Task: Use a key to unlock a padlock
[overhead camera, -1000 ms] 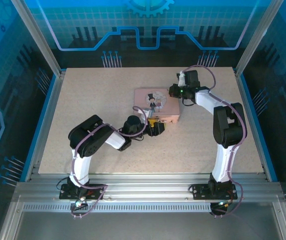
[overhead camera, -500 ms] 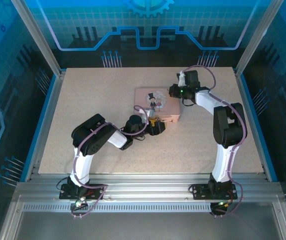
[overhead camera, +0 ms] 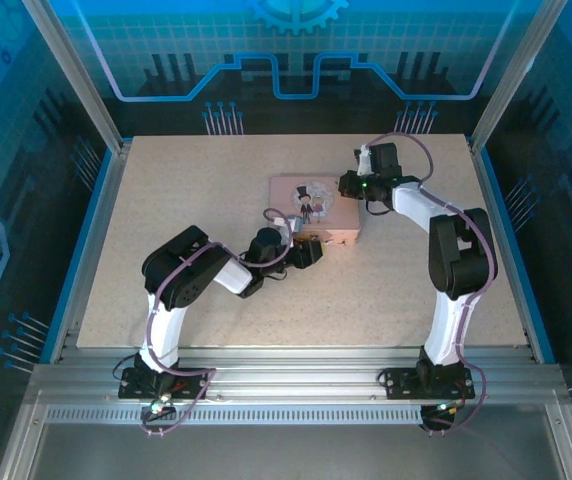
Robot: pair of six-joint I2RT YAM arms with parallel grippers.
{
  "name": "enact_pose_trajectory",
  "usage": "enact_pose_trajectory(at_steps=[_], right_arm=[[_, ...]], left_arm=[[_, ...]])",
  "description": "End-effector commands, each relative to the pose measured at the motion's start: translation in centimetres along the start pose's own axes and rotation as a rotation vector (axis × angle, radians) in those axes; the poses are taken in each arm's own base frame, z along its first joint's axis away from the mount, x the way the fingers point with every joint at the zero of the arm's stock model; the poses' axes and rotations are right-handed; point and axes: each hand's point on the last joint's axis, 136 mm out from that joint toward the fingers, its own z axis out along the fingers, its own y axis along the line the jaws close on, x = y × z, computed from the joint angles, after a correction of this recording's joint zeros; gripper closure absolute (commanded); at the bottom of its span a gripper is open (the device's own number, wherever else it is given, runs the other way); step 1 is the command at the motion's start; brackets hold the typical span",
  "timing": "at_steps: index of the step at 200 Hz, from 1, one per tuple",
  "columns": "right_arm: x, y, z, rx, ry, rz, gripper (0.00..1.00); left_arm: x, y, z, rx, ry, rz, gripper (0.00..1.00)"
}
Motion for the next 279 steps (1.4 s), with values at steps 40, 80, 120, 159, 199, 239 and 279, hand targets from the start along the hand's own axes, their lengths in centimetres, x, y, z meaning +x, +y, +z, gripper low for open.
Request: enact_pose_trajectory(at_steps=[40, 80, 120, 159, 199, 239, 279], right_arm=[[0.9, 0.9, -1.0, -0.016, 0.022, -0.010, 1.00], [1.1, 0.8, -1.2, -0.018, 0.019, -0.009, 1.00], [1.2, 0.9, -1.2, -0.025, 0.019, 0.001, 1.00], [1.6, 0.8, -1.1, -0.023, 0.026, 0.004, 1.00], [1.6, 0.8, -1.0, -0.025, 0.025, 0.004, 1.00], [1.8, 0.7, -0.9, -0.026, 0.029, 0.006, 1.00], [2.1, 0.5, -0.9, -0.021, 0.032, 0.004, 1.00]], left_arm=[[0.0, 0.7, 0.5, -0.001, 0.031, -0.021, 0.81], [-0.4, 0.3, 0.1, 0.008, 0.028, -0.025, 0.65], [-0.2, -0.6, 0.9, 0.066, 0.033, -0.044, 0.50], [-0.4, -1.7, 1.5, 0.116, 0.017, -0.040, 0.43], [-0.6, -1.8, 1.3, 0.128, -0.012, -0.034, 0.38], [-0.9, -1.7, 1.4, 0.136, -0.035, -0.049, 0.44], [-0.8, -1.4, 1.5, 0.125, -0.028, -0.056, 0.53]])
